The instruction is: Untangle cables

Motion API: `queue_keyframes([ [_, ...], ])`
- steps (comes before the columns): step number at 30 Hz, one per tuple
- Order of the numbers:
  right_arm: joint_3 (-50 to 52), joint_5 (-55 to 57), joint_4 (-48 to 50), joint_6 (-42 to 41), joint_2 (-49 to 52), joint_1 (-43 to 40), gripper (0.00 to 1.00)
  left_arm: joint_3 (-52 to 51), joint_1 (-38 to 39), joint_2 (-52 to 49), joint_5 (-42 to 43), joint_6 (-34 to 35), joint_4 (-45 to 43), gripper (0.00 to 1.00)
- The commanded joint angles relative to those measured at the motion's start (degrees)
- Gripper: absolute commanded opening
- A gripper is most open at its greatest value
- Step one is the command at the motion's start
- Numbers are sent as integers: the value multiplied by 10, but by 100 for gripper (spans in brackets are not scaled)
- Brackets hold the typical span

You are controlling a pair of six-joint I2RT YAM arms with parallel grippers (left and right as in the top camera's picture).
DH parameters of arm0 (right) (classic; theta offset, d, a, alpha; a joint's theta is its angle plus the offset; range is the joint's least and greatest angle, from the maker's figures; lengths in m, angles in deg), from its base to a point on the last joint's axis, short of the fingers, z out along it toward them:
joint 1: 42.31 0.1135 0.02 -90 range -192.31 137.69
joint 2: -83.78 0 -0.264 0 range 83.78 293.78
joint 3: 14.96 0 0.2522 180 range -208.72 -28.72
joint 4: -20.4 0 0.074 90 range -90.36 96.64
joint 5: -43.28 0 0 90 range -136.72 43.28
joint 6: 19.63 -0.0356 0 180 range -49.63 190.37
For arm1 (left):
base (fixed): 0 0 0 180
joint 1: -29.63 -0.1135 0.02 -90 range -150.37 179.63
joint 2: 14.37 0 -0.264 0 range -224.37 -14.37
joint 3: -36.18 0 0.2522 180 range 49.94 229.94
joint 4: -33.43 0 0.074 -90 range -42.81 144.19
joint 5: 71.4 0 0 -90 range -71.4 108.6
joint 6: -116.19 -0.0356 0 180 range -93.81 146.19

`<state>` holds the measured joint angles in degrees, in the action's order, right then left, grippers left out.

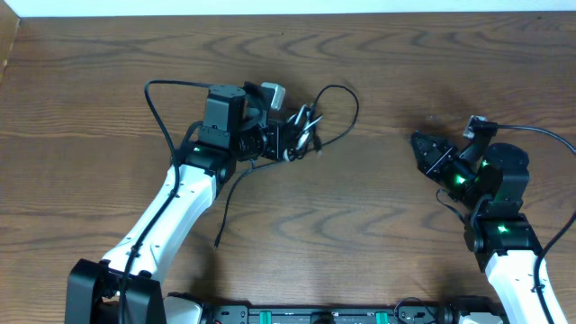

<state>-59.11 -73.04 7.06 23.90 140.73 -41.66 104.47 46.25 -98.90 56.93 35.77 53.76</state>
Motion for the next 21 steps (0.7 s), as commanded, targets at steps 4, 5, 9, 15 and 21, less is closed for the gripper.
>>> queue_keyframes([
  [4,2,-83,-2,5,14,10,37,10,2,15,238,12,-85,8],
  [5,2,-91,-2,-5,17,14,40,10,2,15,252,12,-93,8],
  [9,2,-123,7,-28,27,38,46,10,2,15,257,12,-95,8],
  [15,2,-124,34,-69,42,100,54,10,16,15,258,13,-95,8],
  [21,2,-85,92,-128,73,155,55,10,47,15,258,12,-95,8],
])
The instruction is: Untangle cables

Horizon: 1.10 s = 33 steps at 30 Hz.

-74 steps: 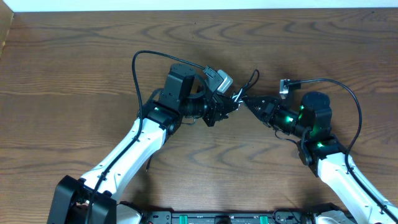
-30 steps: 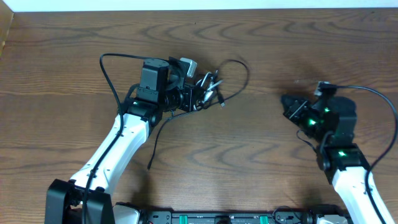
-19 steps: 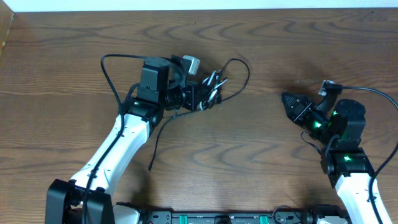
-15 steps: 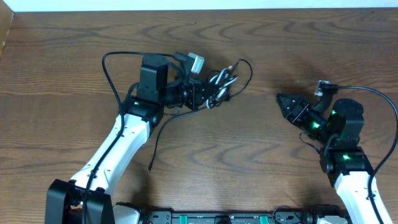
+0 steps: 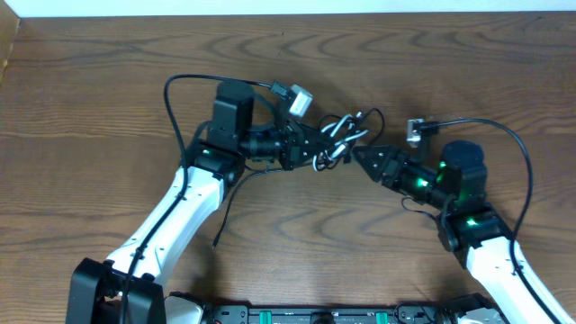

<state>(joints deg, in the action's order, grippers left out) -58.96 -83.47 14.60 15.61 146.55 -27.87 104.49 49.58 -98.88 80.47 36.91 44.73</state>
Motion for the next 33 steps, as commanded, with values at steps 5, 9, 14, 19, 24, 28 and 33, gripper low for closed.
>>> queue_keyframes([
  [5,0,25,56,-79,43,26,54,10,30,14,63,-4,-12,9],
  [9,0,52,82,-101,69,27,43,10,39,14,111,-10,-16,8],
  [14,0,122,80,-99,103,33,2,10,39,14,168,-10,-56,8],
  [19,0,150,60,-63,118,33,1,10,30,14,165,-10,-87,8],
  [24,0,172,31,6,118,32,1,10,7,14,58,-10,-75,9],
  [28,0,180,29,74,118,32,1,10,-3,14,-106,-10,-32,9],
  [33,0,219,12,106,118,32,1,10,-3,14,-338,28,51,9],
])
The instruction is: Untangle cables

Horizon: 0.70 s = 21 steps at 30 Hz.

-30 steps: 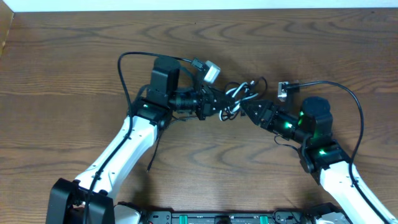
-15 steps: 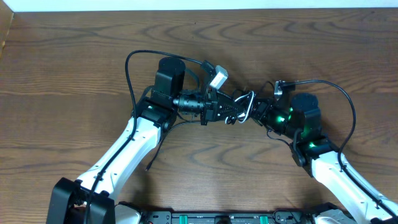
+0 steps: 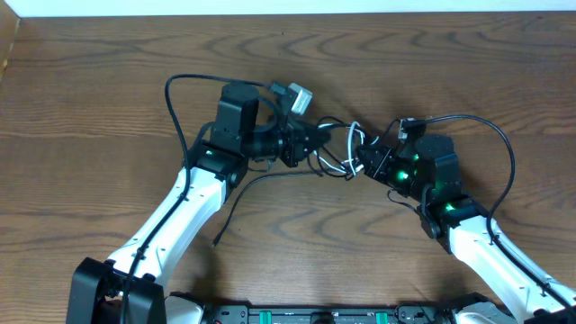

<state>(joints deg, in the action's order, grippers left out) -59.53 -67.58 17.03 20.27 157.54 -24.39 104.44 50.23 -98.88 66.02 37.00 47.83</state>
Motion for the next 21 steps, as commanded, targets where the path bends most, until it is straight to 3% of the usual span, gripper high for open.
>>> queue_keyframes([
  [1,6,60,-12,70,8,-2,1,10,-10,14,-219,40,30,9],
  [7,6,127,-26,104,8,-2,1,10,-10,14,-360,108,93,9],
  [14,6,189,-61,110,8,-2,1,10,-8,14,-393,141,111,9],
  [15,6,195,-64,111,8,-2,1,10,-8,14,-393,149,111,15],
  [19,6,223,-68,111,8,-2,1,10,-8,14,-389,186,111,17],
  [21,6,227,-68,115,8,-2,1,10,-8,14,-389,197,111,36],
])
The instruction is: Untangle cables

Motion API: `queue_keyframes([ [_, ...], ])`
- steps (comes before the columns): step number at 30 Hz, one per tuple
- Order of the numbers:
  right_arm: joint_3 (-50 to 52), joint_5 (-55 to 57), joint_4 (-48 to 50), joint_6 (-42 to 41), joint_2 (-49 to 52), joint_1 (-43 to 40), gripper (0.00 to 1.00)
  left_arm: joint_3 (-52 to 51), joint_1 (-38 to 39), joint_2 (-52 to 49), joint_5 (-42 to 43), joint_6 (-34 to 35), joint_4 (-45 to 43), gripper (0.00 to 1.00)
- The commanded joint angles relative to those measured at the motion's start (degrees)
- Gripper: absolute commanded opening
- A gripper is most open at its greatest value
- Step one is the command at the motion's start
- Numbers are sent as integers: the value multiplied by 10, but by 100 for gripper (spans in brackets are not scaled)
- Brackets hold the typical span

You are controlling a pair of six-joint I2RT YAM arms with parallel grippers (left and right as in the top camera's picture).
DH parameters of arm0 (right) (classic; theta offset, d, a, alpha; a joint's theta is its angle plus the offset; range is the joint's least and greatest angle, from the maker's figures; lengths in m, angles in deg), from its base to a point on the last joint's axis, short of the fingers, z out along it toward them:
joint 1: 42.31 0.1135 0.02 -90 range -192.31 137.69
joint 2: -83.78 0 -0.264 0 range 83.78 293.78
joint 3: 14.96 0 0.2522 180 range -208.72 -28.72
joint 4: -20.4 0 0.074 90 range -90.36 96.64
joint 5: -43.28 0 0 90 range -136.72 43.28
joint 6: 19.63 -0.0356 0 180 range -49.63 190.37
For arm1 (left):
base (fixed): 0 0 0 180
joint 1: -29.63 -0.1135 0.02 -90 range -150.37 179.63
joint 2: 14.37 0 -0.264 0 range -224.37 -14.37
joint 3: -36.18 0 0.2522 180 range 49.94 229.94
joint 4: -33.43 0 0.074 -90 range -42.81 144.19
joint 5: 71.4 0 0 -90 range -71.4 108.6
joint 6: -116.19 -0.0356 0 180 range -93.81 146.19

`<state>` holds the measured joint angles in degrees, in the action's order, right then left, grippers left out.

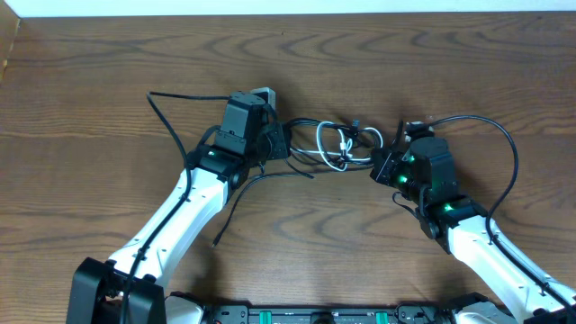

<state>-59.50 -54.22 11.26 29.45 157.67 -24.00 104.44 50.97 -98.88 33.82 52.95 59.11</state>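
A tangle of black and white cables (337, 144) lies looped on the wooden table between the two grippers. My left gripper (286, 144) is at the tangle's left end, its fingers closed on the strands there. My right gripper (380, 165) is at the tangle's right end and appears shut on a strand. A loose black cable tail (236, 193) runs from under the left gripper down toward the front of the table. The exact grip points are hidden by the fingers.
The left arm's own black lead (171, 112) arcs out to the back left. The right arm's lead (508, 148) loops out to the right. The wooden table (90, 180) ends at a light wall along the back.
The left gripper has moved left and the right gripper slightly right. The tangle between them is now spread wider, with its loops lying more open.
At first the left gripper alone held the bunched cables at the back centre while the right gripper was far to the right. The right gripper then came up to the bundle and closed at its right side. Now the tangle is stretched between both.
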Motion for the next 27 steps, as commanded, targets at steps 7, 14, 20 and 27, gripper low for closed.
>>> queue_keyframes([
  [7,6,93,-13,52,6,-6,1,10,-15,14,-26,18,1,92],
  [14,6,49,3,123,6,-6,1,10,-15,14,63,-90,-11,93],
  [20,6,-151,89,206,6,-6,1,10,-15,14,88,-90,-35,93],
  [27,6,-295,142,261,8,-6,2,10,-26,14,57,-91,-69,93],
])
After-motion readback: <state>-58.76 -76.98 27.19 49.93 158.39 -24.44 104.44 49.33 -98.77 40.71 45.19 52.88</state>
